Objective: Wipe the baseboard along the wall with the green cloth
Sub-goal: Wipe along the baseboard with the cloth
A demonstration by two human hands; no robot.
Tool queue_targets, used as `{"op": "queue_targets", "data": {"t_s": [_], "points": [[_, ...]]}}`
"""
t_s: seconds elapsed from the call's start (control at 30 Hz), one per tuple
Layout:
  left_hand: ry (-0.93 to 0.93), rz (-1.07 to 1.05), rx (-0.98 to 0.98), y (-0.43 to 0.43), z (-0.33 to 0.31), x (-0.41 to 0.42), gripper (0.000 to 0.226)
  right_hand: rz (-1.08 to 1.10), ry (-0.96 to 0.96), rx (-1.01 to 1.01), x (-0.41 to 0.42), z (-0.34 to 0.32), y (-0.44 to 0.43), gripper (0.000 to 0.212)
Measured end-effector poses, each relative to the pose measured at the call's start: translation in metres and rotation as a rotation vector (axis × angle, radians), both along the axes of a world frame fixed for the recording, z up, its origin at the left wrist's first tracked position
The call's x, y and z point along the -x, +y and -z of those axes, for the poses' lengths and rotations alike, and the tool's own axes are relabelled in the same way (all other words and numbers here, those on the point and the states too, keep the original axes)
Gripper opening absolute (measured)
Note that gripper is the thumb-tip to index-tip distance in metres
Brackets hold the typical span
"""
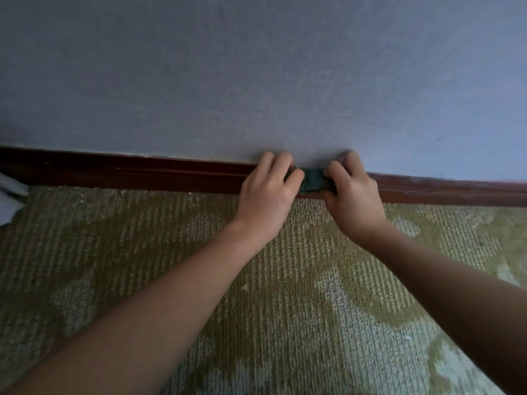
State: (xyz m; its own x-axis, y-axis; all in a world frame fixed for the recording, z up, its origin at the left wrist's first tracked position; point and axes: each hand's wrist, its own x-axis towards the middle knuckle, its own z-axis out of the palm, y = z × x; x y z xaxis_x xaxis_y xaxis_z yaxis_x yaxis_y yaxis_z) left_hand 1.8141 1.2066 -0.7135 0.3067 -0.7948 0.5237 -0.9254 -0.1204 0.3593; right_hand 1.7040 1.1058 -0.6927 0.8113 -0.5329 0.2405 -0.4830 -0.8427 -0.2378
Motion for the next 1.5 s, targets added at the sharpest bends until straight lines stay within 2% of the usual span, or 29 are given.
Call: {"op": "queue_targets", "data": {"t_s": [0.17, 0.37, 0.53, 0.67, 0.83, 1.0, 1.17, 1.33, 1.5], "points": [[-0.032, 0.016, 0.002, -0.013, 0.001, 0.011, 0.013, 0.033, -0.026, -0.014, 0.013, 0.004, -0.011, 0.018], [-0.021, 0.041, 0.026, -0.009, 0.005, 0.009, 0.023, 0.016, -0.105, -0.037, 0.003, 0.009, -0.002, 0.02], [-0.014, 0.06, 0.028, -0.011, 0.006, 0.012, 0.014, 0.007, -0.045, -0.059, 0.023, 0.006, -0.02, 0.018], [-0.028, 0.068, -0.007, -0.014, 0.003, 0.012, 0.012, 0.102, -0.12, -0.088, 0.019, 0.01, -0.016, 0.017], [-0.072, 0.023, 0.037, -0.019, 0.007, 0.017, 0.006, -0.027, -0.105, -0.061, 0.02, 0.014, -0.019, 0.022], [-0.143, 0.067, 0.075, -0.042, 0.005, 0.037, 0.019, 0.005, -0.077, -0.014, 0.048, 0.014, -0.044, 0.022], [-0.099, 0.059, 0.069, -0.044, 0.005, 0.042, 0.027, 0.055, -0.116, -0.018, 0.043, 0.019, -0.038, 0.022], [-0.078, 0.031, 0.043, -0.046, 0.006, 0.044, 0.015, -0.007, -0.13, -0.041, 0.052, 0.022, -0.048, 0.023], [-0.132, 0.139, 0.009, -0.066, 0.0, 0.058, 0.013, 0.198, -0.214, -0.065, 0.072, 0.023, -0.063, 0.022]]}}
